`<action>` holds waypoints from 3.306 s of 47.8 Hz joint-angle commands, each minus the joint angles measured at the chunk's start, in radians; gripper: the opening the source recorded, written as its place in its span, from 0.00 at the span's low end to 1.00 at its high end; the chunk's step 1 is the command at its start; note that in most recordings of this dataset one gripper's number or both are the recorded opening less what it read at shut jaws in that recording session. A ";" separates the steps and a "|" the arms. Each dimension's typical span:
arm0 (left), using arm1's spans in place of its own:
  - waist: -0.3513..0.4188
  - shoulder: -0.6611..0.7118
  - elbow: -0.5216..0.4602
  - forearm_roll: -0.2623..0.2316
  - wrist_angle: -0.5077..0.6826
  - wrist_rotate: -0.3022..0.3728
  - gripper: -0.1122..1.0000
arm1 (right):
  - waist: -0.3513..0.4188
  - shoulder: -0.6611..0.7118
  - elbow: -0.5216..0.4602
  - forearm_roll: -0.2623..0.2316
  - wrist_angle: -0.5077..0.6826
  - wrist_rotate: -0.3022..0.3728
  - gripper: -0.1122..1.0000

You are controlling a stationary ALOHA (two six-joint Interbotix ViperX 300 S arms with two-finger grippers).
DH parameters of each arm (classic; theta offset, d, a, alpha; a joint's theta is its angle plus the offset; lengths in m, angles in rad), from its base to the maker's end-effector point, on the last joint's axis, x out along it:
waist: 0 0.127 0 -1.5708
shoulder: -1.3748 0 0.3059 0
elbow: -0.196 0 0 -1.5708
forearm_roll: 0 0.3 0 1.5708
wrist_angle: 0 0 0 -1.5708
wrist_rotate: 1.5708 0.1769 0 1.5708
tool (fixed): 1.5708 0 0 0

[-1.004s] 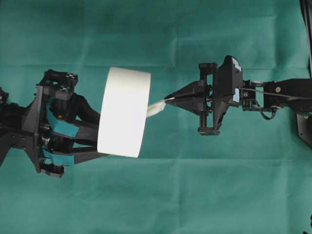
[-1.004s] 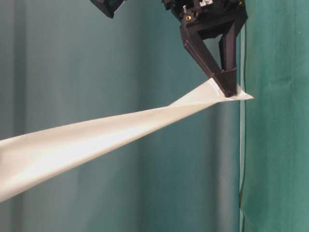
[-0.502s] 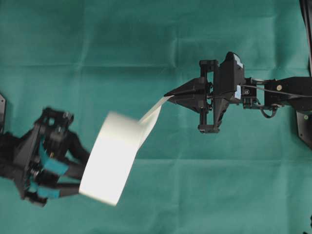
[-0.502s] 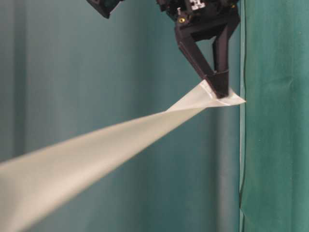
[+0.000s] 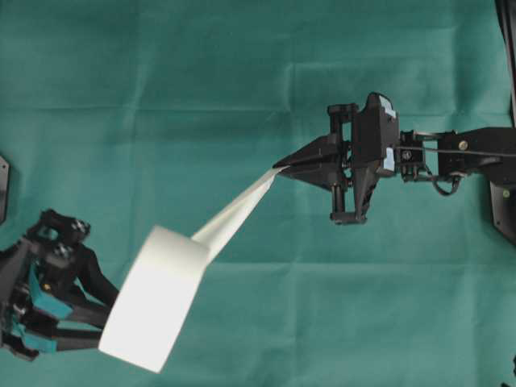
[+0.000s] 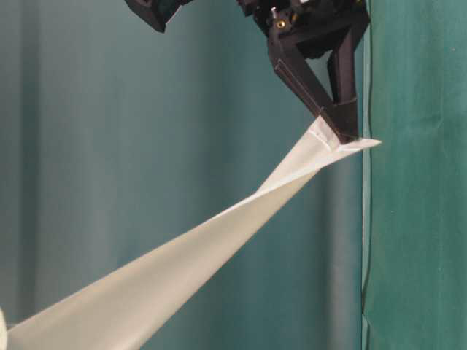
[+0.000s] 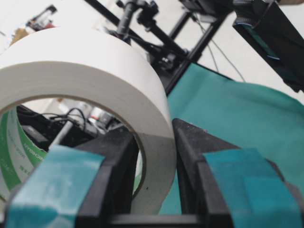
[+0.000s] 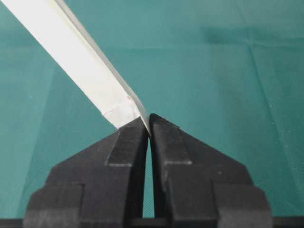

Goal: Peel off the duct tape with your right arm.

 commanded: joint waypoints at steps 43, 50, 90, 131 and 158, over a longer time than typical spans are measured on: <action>0.026 -0.017 -0.006 -0.008 -0.167 -0.009 0.28 | -0.055 -0.133 0.067 0.006 0.037 0.023 0.49; 0.067 0.000 -0.006 -0.009 -0.186 -0.012 0.28 | -0.054 -0.173 0.087 0.006 0.034 0.023 0.49; 0.379 0.028 -0.012 -0.008 -0.132 -0.514 0.28 | -0.054 -0.313 0.163 0.006 0.032 0.025 0.49; 0.489 0.192 -0.239 0.000 0.558 -0.566 0.28 | -0.055 -0.313 0.163 0.006 0.038 0.025 0.49; 0.491 0.362 -0.328 0.002 0.614 -0.565 0.28 | -0.054 -0.313 0.184 0.006 0.032 0.026 0.49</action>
